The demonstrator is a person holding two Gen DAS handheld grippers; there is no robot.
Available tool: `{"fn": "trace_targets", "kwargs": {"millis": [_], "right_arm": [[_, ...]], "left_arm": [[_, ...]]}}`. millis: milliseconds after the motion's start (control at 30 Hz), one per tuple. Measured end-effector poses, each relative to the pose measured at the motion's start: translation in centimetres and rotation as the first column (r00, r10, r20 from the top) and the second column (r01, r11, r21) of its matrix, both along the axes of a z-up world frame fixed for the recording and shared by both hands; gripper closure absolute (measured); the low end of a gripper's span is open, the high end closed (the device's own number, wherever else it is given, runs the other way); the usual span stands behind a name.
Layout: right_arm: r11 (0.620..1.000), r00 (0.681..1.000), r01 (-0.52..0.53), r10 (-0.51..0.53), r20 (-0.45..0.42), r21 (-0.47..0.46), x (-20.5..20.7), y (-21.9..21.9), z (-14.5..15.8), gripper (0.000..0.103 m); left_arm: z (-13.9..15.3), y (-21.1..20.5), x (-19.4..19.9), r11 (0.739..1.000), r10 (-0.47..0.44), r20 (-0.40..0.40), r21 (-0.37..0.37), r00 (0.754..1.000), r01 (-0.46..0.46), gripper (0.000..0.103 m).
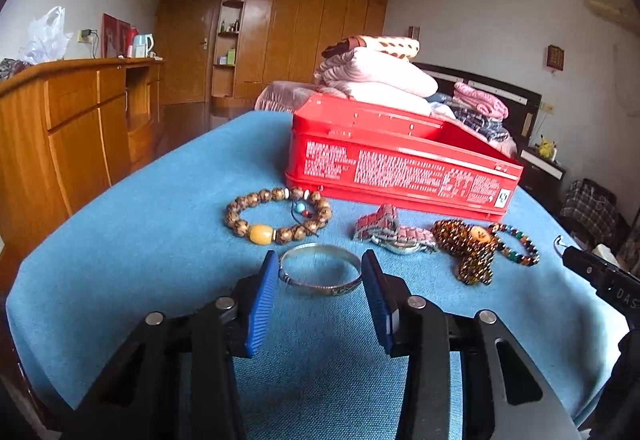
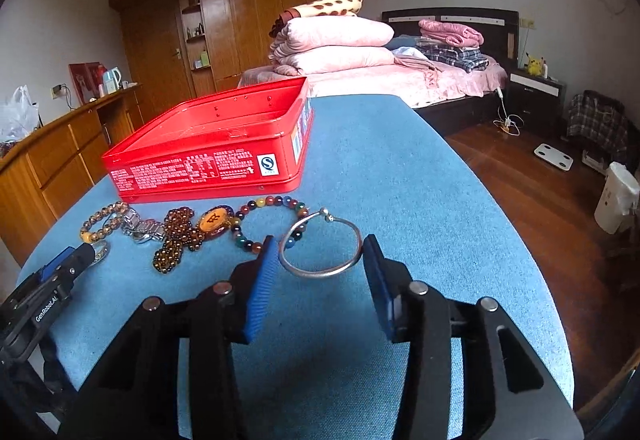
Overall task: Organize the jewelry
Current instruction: 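Close the right gripper on the silver ball-end bangle and lift it, then carry both bangles over the red tin and open both grippers to drop them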
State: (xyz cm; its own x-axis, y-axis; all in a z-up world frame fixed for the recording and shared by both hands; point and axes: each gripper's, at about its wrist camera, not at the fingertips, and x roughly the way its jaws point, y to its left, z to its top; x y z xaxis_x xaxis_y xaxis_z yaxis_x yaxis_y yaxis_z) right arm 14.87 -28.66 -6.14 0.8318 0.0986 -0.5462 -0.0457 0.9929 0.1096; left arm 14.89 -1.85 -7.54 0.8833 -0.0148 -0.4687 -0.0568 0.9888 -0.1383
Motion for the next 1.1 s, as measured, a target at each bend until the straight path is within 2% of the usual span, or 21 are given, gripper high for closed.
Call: {"fn": "trace_targets", "kwargs": {"millis": [167,333,700,900,1100], "right_arm": [[1.000,0.999,-0.023,0.023,0.038,0.006,-0.7,0.4,0.6,0.061],[0.999,0.999,-0.036,0.036,0.030,0.003,-0.6,0.6,0.5,0.061],[0.998,0.996,-0.056,0.053,0.069,0.040,-0.5,0.6,2.0,0.061],[0.996,0.992,-0.074,0.067,0.110,0.058,0.6,0.8,4.0,0.061],[0.993,0.983,-0.103,0.093,0.156,0.060,3.1,1.9,7.1,0.061]], "left_arm": [[1.0,0.0,-0.6,1.000,-0.008,0.050,-0.009,0.999,0.009,0.062],[1.1,-0.2,-0.6,1.000,-0.022,0.054,-0.009,0.998,0.022,0.062],[2.2,-0.3,-0.3,0.999,-0.032,0.084,-0.027,0.996,0.034,0.062],[4.6,-0.2,0.5,0.999,-0.041,0.146,-0.024,0.988,0.045,0.062],[8.1,-0.2,2.6,0.998,-0.058,0.233,-0.011,0.971,0.062,0.062]]}}
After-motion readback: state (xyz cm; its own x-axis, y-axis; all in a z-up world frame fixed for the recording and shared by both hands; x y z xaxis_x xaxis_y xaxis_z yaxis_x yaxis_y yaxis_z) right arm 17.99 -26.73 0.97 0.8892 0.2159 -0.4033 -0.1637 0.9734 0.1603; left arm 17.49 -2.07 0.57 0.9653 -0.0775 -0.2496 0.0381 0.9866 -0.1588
